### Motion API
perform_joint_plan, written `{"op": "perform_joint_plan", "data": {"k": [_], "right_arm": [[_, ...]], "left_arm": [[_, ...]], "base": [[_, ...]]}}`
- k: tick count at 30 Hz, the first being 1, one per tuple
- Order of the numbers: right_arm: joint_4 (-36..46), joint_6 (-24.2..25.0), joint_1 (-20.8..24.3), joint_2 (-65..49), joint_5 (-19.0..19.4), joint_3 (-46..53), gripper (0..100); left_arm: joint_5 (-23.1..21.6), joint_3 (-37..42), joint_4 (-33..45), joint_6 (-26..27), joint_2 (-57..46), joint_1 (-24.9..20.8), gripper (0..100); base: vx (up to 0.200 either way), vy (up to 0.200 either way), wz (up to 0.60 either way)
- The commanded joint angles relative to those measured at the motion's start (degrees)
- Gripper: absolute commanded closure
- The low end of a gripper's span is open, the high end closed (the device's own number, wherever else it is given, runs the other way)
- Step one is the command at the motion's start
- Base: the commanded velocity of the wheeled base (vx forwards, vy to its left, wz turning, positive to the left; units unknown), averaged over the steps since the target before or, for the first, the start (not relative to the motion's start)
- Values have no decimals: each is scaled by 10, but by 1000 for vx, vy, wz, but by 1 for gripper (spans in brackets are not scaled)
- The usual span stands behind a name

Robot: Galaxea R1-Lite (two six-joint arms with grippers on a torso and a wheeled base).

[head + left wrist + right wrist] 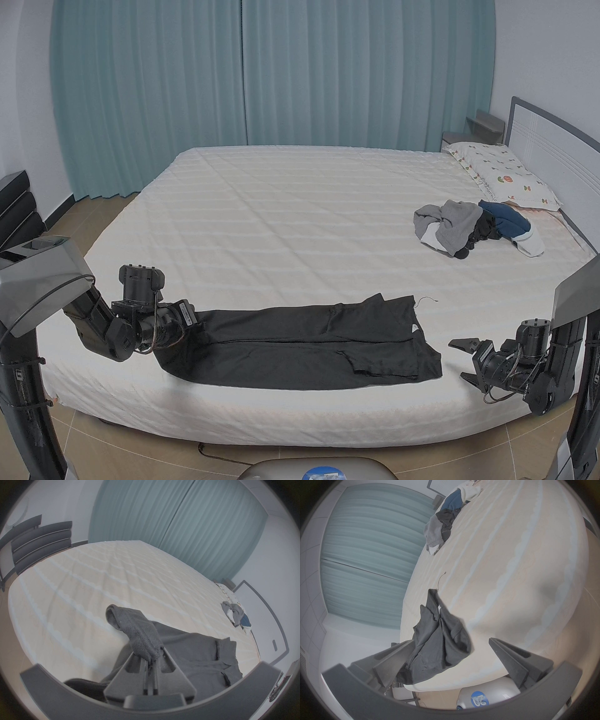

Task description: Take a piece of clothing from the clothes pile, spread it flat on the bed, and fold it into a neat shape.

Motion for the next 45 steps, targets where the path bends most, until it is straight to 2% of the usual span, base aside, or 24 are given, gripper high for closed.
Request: {"op": "perform_joint_plan", "data": {"k": [1,4,8,20,32,35,40,45], "right_arm": [[-6,0,0,1,0,0,0],[-5,0,0,1,0,0,0],[-6,-4,2,5,-1,0,0],[-6,-4,2,7,-1,-1,0],[-6,-4,3,7,0,0,0],[-6,-5,3,7,0,0,0],[-6,-5,5,7,-1,0,0],[-6,-5,5,8,-1,0,0]], "left_arm": [[0,-25,61,0,-52,-8,100],[0,-40,98,-2,-66,-15,100],[5,-69,155,-35,-80,-40,100],[15,-165,291,-69,-67,-82,100],[15,-260,367,-80,-8,-140,100],[16,-284,379,-99,8,-153,100],[40,-332,390,-108,42,-167,100],[52,-345,390,-112,65,-179,100]], "base": [[0,-200,0],[0,-200,0],[0,-200,0],[0,-200,0],[0,-200,0],[0,-200,0],[0,-200,0],[0,0,0]]}}
